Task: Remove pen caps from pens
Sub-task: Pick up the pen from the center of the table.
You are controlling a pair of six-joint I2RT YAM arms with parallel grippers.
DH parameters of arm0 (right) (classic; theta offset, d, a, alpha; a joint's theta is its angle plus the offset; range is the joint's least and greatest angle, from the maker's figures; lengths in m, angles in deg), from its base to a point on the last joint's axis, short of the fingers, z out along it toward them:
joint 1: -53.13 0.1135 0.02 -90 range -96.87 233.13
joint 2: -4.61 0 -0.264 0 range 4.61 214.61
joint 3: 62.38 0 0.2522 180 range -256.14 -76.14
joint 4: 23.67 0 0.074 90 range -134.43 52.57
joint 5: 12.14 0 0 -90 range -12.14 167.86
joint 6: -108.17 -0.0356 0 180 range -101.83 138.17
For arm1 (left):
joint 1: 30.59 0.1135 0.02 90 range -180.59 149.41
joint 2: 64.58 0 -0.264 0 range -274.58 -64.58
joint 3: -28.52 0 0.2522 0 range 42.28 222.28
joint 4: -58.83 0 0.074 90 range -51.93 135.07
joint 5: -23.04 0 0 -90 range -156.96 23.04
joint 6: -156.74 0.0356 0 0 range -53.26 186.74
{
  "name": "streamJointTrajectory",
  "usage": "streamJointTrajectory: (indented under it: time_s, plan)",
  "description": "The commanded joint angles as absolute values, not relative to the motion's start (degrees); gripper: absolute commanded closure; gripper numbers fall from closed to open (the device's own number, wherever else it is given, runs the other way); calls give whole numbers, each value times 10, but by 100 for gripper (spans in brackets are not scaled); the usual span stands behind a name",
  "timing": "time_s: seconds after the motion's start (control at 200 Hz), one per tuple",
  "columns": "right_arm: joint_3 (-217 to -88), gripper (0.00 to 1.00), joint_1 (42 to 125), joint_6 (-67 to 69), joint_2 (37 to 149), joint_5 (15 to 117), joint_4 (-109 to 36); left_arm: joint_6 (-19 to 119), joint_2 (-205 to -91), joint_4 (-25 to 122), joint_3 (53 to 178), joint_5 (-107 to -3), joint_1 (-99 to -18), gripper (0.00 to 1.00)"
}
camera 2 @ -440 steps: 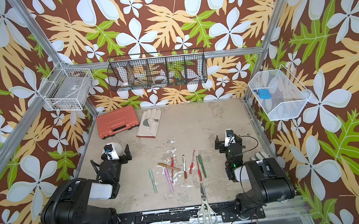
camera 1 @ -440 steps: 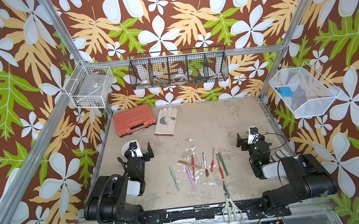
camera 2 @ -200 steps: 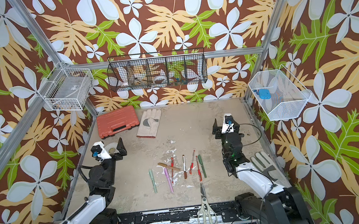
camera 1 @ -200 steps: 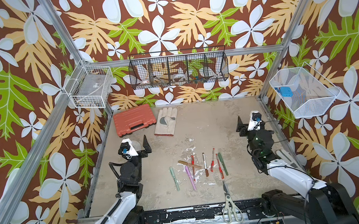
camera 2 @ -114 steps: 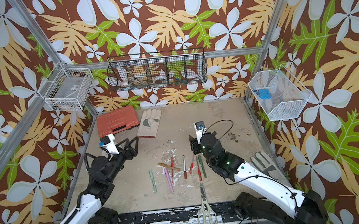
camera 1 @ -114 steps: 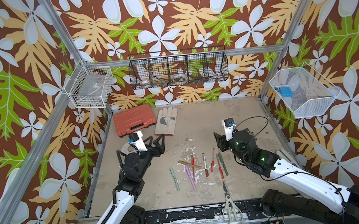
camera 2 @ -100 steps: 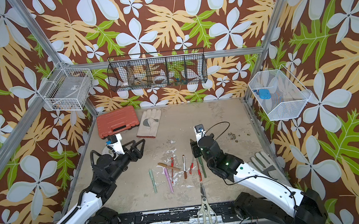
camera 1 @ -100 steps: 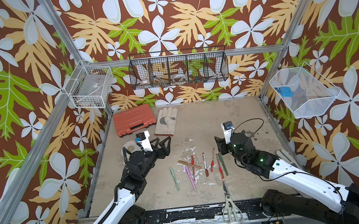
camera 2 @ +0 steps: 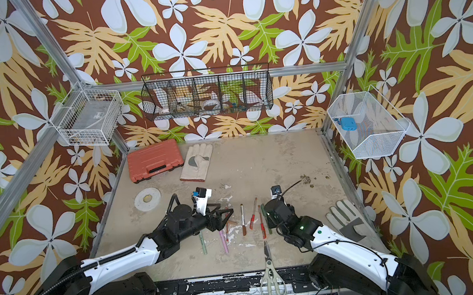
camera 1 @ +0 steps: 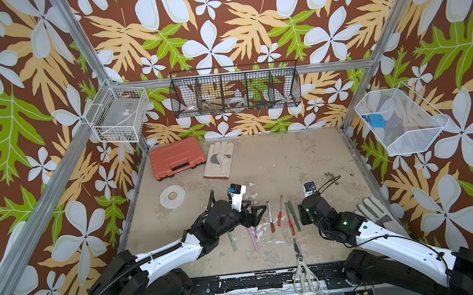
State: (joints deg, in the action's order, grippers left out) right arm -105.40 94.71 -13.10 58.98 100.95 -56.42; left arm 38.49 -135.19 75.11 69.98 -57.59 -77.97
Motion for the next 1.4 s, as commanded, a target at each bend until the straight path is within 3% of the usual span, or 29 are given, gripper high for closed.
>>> streamJointTrajectory:
  time_s: [0.0,0.425,0.525,0.751,0.971,1.396]
  plan:
    - [-1056,51,947,-157,607,1008,-574,409,-1383,769,712,-540,-782,21]
    - [-1059,53,939,-143,702,1016,-535,441,-1470,727,731,-528,-785,23]
    - [-1054,59,913,-129,705,976,-513,435,-1473,735,730,-515,-785,22]
    - [-1051,55,907,-112,717,885,-483,436,-1445,751,713,-518,-785,22]
    - [-1049,65,907,-117,740,890,-488,439,-1422,754,703,-532,-785,22]
    - [-1032,74,915,-125,775,863,-466,434,-1427,761,700,-533,-786,20]
